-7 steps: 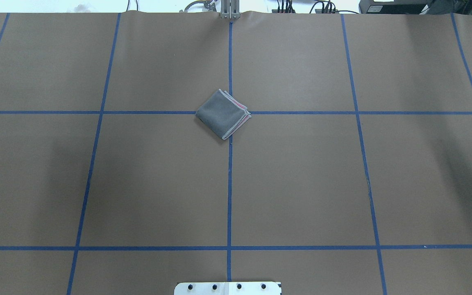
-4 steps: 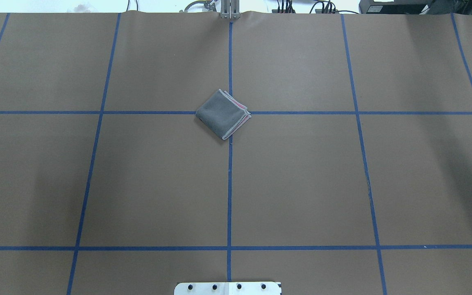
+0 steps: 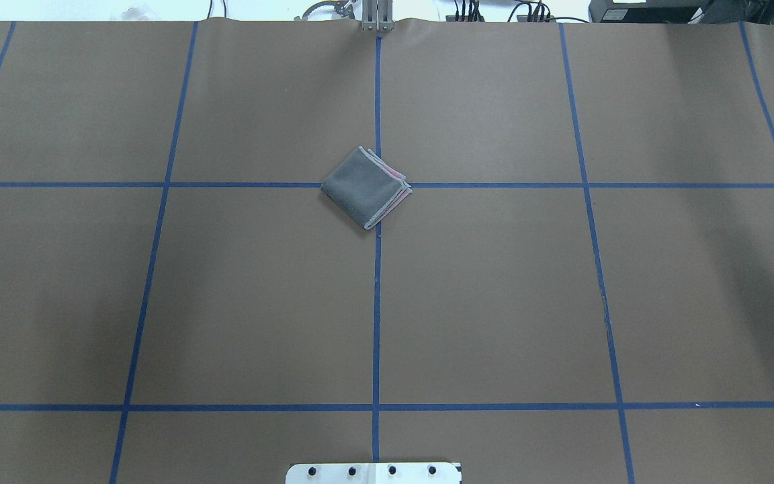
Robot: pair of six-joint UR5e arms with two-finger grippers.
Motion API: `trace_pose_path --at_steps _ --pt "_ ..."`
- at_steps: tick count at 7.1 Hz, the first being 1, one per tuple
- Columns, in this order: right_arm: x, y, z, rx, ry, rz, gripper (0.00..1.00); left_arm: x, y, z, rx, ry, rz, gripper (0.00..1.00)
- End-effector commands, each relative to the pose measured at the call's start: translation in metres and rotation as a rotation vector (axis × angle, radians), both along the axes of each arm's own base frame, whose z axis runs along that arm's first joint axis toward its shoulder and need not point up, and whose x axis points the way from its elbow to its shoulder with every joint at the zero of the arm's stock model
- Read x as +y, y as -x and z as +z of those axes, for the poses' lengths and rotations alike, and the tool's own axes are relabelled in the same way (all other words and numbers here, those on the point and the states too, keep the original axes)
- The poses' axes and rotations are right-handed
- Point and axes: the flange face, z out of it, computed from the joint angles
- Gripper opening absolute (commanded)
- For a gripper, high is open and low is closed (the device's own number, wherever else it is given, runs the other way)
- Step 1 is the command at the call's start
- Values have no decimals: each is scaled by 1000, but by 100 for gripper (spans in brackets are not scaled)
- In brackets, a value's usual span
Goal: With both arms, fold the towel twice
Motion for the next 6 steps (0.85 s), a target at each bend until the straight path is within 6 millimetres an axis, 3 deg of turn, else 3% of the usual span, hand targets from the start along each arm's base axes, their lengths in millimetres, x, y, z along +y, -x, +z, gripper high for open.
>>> trace_pose_path --at_steps 1,5,6 --pt "0 9 1 -15 19 -9 100 1 0 3 -1 8 -2 100" --pt "5 7 1 -15 17 -9 100 1 -4 -6 57 9 10 100" --pt "25 3 9 -1 18 -7 100 0 -4 -4 55 9 12 100"
